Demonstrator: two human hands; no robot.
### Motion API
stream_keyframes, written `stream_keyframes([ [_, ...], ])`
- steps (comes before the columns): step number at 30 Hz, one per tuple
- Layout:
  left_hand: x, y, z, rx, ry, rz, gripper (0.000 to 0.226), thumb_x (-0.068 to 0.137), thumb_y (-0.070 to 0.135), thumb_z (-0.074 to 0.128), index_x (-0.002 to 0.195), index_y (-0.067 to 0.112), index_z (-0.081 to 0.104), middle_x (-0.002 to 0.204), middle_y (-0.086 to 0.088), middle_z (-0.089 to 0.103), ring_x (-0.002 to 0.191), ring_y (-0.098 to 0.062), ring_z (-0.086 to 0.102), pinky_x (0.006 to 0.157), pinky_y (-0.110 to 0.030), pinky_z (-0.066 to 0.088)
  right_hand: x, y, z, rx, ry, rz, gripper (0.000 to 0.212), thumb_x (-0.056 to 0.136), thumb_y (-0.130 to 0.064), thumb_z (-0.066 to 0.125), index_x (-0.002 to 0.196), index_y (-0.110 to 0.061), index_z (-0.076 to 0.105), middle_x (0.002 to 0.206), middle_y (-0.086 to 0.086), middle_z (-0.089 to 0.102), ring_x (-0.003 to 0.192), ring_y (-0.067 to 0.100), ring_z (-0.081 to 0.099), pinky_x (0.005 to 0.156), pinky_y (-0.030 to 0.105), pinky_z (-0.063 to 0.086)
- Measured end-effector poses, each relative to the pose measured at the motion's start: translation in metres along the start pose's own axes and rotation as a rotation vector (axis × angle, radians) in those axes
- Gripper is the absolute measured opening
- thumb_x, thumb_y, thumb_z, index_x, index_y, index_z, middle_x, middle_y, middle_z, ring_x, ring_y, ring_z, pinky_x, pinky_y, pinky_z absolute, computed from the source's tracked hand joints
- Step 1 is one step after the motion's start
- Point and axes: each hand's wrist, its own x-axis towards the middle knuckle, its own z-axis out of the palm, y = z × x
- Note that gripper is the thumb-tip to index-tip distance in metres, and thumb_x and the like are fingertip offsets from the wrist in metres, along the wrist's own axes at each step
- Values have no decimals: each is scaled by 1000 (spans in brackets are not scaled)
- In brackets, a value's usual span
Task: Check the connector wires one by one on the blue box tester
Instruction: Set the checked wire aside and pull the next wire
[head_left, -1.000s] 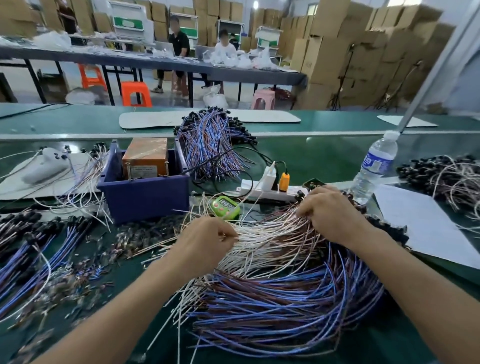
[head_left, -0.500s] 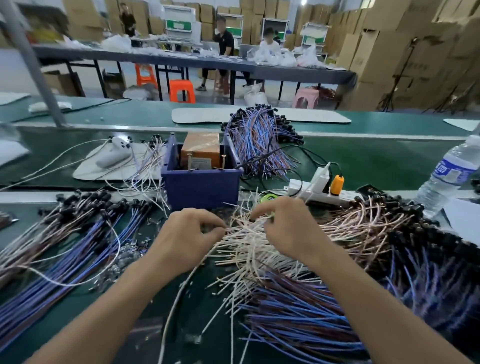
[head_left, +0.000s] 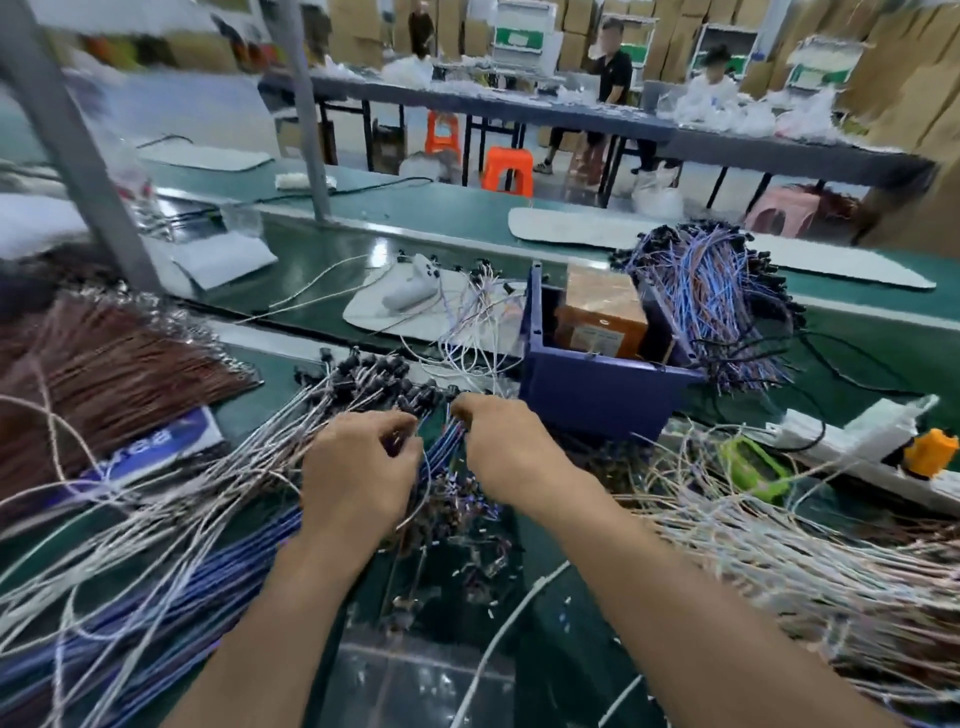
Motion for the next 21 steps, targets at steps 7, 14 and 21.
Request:
stream_keyframes([
  [7, 6, -6, 0, -5, 52, -118, 24, 86, 24, 77, 109, 27, 80, 97, -2, 79, 88, -28, 71, 80, -35, 53, 33, -27, 14, 116, 72, 104, 28, 96, -39, 59, 82, -18, 71, 89, 6, 71, 85, 31, 65, 69, 34, 50],
  [14, 6, -8, -7, -140, 57, -166, 22, 89, 20, 75, 109, 24, 81, 100, -1, 80, 92, -26, 72, 82, -31, 51, 44, -39, 18, 150, -3, 113, 20, 87, -36, 70, 80, -17, 71, 81, 3, 71, 81, 27, 66, 70, 32, 52],
  [21, -5, 16, -5, -331, -34, 36, 22, 91, 29, 75, 112, 34, 78, 97, 20, 78, 88, 5, 66, 71, -2, 45, 8, -16, 2, 786, 274, 134, 15, 92, -26, 68, 78, -19, 68, 67, -3, 70, 61, 14, 61, 65, 43, 52],
])
